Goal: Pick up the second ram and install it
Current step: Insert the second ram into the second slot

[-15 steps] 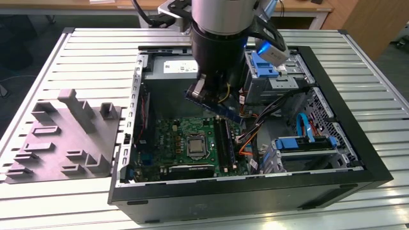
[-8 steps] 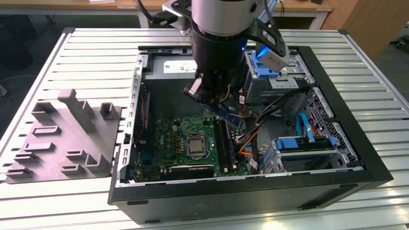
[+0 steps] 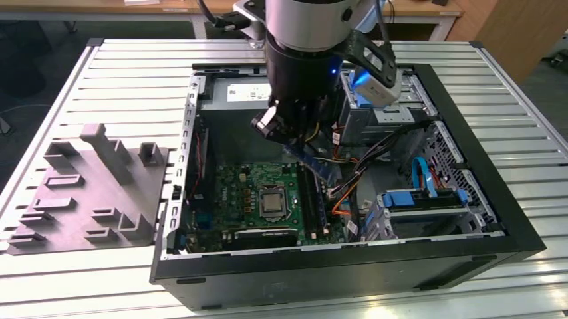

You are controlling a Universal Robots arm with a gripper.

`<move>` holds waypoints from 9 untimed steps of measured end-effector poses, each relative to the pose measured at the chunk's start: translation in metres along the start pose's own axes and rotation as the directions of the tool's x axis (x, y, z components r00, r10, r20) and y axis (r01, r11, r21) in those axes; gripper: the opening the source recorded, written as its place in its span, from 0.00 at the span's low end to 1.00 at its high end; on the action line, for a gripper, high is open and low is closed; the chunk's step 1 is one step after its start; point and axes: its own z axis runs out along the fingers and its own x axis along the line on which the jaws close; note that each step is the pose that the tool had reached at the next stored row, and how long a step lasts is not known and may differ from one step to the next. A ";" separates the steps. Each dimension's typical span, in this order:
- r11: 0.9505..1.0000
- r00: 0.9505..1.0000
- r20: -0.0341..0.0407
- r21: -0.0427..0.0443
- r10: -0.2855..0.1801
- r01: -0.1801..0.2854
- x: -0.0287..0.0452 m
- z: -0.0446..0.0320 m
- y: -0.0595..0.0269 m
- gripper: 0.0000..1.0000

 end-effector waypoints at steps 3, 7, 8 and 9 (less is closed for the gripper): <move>0.999 0.999 0.002 0.003 0.054 -0.054 0.0000 0.0006 0.0000 0.12; 0.992 0.992 0.005 0.007 0.127 -0.127 0.0001 0.0014 0.0000 0.12; 0.989 0.989 0.006 0.008 0.145 -0.145 0.0001 0.0015 0.0000 0.12; 0.987 0.987 0.007 0.009 0.162 -0.162 0.0001 0.0017 0.0000 0.12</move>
